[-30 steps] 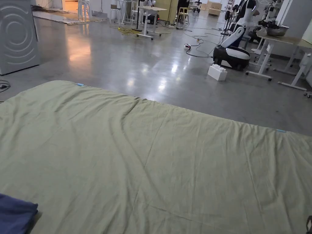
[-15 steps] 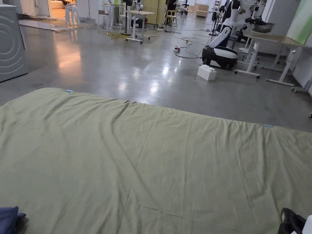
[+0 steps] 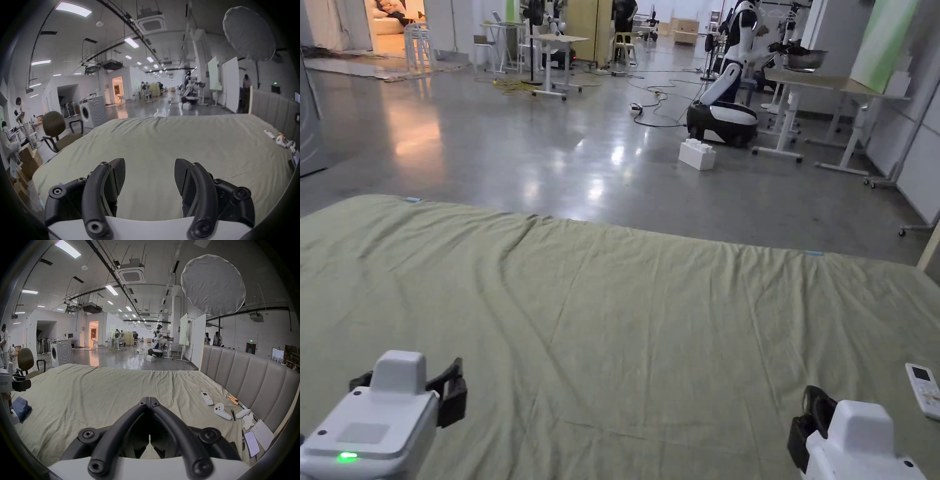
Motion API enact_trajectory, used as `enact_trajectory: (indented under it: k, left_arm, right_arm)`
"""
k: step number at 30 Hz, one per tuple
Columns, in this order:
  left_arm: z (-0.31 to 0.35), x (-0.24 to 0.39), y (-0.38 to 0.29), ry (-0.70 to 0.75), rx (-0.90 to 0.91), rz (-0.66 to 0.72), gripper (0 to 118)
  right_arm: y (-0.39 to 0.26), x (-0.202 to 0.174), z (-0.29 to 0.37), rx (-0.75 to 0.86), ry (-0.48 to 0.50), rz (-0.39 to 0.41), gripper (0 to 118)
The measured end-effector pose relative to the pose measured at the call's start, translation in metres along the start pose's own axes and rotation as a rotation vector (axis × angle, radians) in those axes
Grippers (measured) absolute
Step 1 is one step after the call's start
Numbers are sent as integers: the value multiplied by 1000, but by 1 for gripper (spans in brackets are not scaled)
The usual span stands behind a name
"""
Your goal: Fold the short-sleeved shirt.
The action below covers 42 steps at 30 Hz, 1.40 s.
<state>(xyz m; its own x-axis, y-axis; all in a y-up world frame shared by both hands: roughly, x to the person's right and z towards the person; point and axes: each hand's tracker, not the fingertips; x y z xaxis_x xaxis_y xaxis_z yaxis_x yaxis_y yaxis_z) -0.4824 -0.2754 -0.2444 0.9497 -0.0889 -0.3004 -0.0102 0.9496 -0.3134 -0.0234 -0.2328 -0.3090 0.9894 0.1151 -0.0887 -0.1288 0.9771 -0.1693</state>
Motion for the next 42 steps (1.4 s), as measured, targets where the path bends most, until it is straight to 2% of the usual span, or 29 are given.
enact_trajectory:
  k: [3, 5, 7, 8, 10, 13, 16, 23, 42]
  left_arm:
    - [14, 37, 3, -25, 50, 23, 62]
    - [18, 51, 6, -25, 85, 29, 49]
    - [26, 63, 10, -36, 90, 33, 31]
    - [27, 68, 11, -33, 103, 31, 27]
    - [26, 73, 11, -40, 106, 32, 25]
    - [29, 80, 13, -60, 107, 30, 11]
    - [30, 84, 13, -92, 103, 45, 4]
    - [32, 92, 15, -127, 107, 27, 1]
    - [32, 83, 16, -89, 102, 15, 2]
  right_arm:
    - [-3, -2, -2, 10, -4, -14, 1]
    - [-5, -2, -3, 21, -9, -19, 1]
    - [-8, -1, -5, 27, -12, -15, 1]
    - [-9, 0, -5, 30, -14, -12, 1]
    - [-8, 1, -4, 33, -19, -25, 1]
    - [-9, 3, -4, 40, -21, -32, 1]
    - [-11, 3, -3, 42, -20, -31, 1]
    - [-10, -1, 0, 54, -6, -16, 1]
    - [-12, 9, -2, 36, -10, -33, 1]
